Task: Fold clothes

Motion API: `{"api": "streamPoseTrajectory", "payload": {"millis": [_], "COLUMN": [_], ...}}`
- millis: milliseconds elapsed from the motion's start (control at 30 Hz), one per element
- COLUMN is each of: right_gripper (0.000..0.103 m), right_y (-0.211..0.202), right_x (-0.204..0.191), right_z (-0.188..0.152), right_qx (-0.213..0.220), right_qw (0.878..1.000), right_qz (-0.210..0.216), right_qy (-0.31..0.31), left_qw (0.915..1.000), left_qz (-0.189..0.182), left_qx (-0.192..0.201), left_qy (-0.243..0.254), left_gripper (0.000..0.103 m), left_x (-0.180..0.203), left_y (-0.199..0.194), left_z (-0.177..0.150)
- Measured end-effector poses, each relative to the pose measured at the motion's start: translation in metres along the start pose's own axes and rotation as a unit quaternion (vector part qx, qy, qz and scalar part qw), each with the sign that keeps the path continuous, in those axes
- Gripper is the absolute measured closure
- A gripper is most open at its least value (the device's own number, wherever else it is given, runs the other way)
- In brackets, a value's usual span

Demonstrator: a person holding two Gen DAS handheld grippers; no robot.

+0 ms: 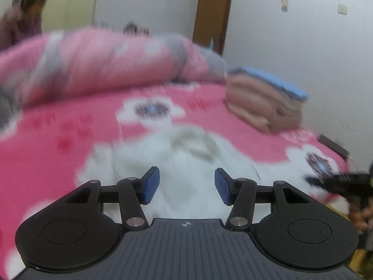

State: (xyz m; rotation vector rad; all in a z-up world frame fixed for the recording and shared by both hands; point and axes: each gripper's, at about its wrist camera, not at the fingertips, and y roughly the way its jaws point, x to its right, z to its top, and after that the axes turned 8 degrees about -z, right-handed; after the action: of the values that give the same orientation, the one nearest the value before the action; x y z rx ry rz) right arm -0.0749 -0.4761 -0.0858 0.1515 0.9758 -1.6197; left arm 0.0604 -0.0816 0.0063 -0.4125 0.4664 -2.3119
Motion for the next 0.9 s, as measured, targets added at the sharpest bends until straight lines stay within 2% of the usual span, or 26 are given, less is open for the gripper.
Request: {"api": "streamPoseTrajectory", "payload": {"millis": [100, 167, 200, 267, 333, 367, 467, 600, 667, 767, 833, 900], "right_gripper": [0.099, 0.098, 0.098, 0.098, 0.098, 0.098, 0.098, 0.098, 0.098, 0.098, 0.098, 0.095], "right_y": [0.008, 0.011, 0.012, 0.014, 0.016, 0.017, 0.020, 0.027, 0.031, 0.034, 0.035, 0.035], "right_x": [0.007, 0.013, 0.014, 0.016, 0.017, 0.017, 0.018, 0.020, 0.022, 0.023, 0.023, 0.023], "right_z": [0.001, 0.000, 0.000, 0.001, 0.001, 0.002, 0.004, 0.006, 0.006, 0.007, 0.007, 0.008], "right_qx": [-0.003, -0.005, -0.006, -0.008, -0.010, -0.010, -0.013, -0.020, -0.023, -0.026, -0.028, -0.030], "right_qw": [1.000, 1.000, 1.000, 0.999, 0.999, 0.999, 0.999, 0.999, 0.999, 0.999, 0.999, 0.998], "right_qz": [0.012, 0.019, 0.022, 0.027, 0.031, 0.032, 0.035, 0.036, 0.037, 0.038, 0.038, 0.037], "right_qy": [0.008, 0.017, 0.018, 0.020, 0.020, 0.018, 0.015, 0.017, 0.021, 0.025, 0.026, 0.027], "left_qw": [0.9958, 0.9836, 0.9747, 0.9510, 0.9274, 0.9178, 0.8990, 0.8823, 0.8807, 0.8839, 0.8872, 0.8914], "left_qz": [0.032, 0.048, 0.047, 0.040, 0.026, 0.019, -0.027, -0.060, -0.071, -0.086, -0.091, -0.095], "left_qx": [-0.017, -0.054, -0.076, -0.116, -0.152, -0.168, -0.182, -0.180, -0.182, -0.180, -0.177, -0.176], "left_qy": [0.084, 0.166, 0.205, 0.284, 0.341, 0.359, 0.397, 0.431, 0.431, 0.423, 0.416, 0.407], "left_gripper": [0.050, 0.050, 0.050, 0.050, 0.050, 0.050, 0.050, 0.038, 0.038, 0.040, 0.051, 0.066], "left_x": [0.003, 0.011, 0.014, 0.019, 0.022, 0.021, 0.022, 0.027, 0.029, 0.031, 0.032, 0.032], "left_y": [0.032, 0.068, 0.086, 0.120, 0.149, 0.161, 0.176, 0.193, 0.204, 0.220, 0.229, 0.233], "left_z": [0.026, 0.035, 0.035, 0.030, 0.023, 0.020, 0.015, 0.013, 0.011, 0.012, 0.013, 0.014]}}
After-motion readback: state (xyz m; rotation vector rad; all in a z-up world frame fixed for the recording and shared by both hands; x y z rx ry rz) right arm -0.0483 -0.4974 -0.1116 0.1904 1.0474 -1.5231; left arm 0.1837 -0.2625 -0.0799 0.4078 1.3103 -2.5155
